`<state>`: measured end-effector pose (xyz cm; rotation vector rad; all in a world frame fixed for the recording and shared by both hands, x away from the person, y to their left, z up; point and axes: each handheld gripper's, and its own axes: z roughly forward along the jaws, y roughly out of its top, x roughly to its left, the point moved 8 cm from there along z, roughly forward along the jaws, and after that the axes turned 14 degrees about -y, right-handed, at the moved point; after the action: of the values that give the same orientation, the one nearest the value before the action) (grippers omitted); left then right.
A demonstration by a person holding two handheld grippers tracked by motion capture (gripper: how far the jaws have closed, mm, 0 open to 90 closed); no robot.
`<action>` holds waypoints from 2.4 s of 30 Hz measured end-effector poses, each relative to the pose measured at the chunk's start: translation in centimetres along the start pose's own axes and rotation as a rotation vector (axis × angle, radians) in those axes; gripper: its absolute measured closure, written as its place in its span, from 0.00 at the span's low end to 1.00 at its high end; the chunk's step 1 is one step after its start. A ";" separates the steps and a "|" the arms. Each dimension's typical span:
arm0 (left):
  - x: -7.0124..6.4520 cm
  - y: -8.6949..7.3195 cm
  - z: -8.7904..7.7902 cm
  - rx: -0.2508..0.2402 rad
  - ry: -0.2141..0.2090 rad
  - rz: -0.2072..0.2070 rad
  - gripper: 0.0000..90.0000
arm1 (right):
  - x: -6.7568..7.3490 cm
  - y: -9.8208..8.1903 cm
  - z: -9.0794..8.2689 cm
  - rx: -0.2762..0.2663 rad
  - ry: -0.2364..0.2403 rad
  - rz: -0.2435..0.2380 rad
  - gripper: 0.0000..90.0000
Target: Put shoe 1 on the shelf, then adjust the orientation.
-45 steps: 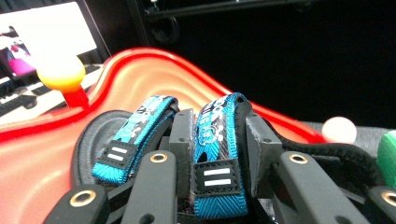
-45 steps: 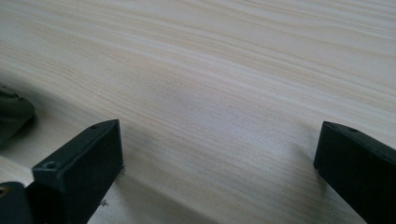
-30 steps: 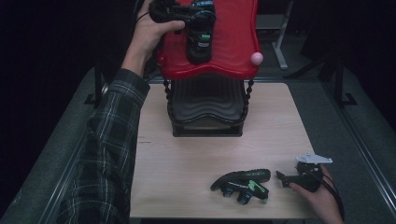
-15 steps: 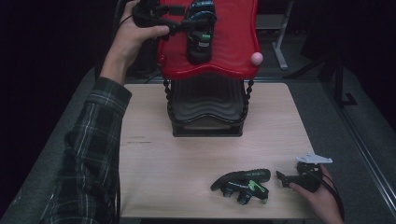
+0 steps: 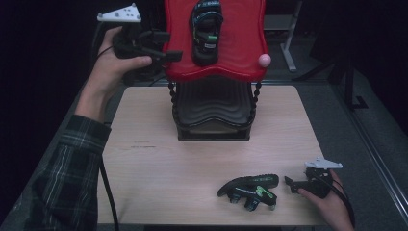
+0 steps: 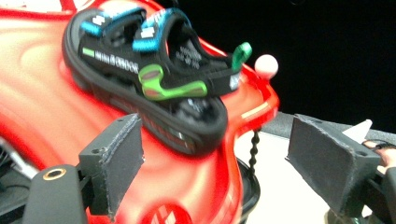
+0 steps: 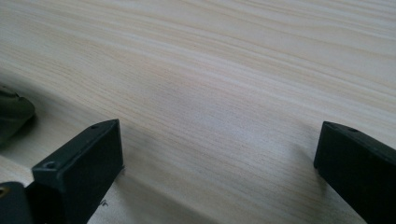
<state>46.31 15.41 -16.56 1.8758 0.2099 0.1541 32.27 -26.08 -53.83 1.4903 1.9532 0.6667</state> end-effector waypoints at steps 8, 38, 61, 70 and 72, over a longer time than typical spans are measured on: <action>-2.6 -3.6 -2.5 0.003 0.039 -0.027 0.19 | 0.0 0.0 0.0 0.000 0.000 0.000 0.01; -9.3 -21.0 -2.6 0.111 0.116 -0.144 0.19 | 0.0 0.0 0.0 -0.002 -0.001 -0.001 0.01; -10.9 -35.4 -1.3 0.403 0.172 -0.294 0.19 | 0.0 0.0 -0.1 0.003 0.001 -0.003 0.01; -10.1 -37.3 -1.5 0.447 0.233 -0.310 0.19 | -0.1 0.3 -1.2 -0.006 0.060 -0.020 0.40; -9.8 -37.7 -1.7 0.467 0.260 -0.316 0.19 | 0.0 0.8 -2.1 -0.033 0.095 -0.005 0.55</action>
<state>33.84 26.18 -51.93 2.2500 0.7712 0.1395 31.31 -25.97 -51.86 1.4579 2.0059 0.7762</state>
